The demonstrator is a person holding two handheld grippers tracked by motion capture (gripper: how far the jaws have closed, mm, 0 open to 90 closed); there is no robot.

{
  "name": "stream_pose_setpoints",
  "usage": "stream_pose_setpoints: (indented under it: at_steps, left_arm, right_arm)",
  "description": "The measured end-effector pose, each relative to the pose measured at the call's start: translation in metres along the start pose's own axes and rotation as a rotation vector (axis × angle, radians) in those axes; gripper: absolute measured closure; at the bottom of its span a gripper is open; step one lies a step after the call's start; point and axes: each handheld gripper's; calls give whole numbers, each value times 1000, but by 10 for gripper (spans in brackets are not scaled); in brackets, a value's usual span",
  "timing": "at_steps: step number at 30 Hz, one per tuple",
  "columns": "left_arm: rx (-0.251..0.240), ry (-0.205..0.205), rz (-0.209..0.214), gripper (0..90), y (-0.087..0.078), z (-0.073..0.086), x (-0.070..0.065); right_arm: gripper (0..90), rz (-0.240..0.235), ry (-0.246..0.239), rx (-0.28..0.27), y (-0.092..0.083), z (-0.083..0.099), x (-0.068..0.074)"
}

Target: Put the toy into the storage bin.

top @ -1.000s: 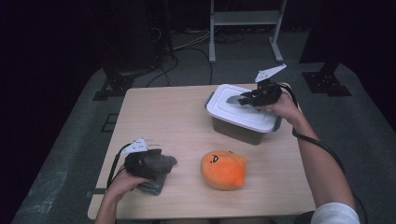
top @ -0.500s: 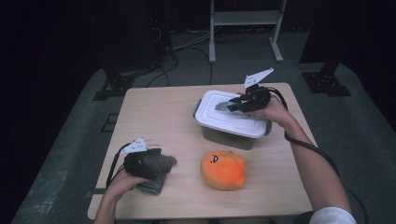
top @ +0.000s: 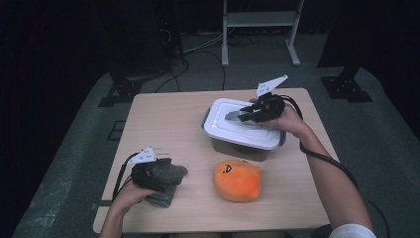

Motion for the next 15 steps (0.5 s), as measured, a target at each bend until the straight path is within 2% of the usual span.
stream_pose_setpoints:
  at_steps: [15]
  left_arm:
    - [-1,5,7,91,1,-2,-1]
  right_arm:
    - [656,-29,-14,-1,3,-1,9]
Point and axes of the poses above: each handheld gripper's, and its own axes: y roughly forward along the jaws, z roughly out of its underside, x roughly to its left, and after that the axes turned 3 degrees about -x, right-handed
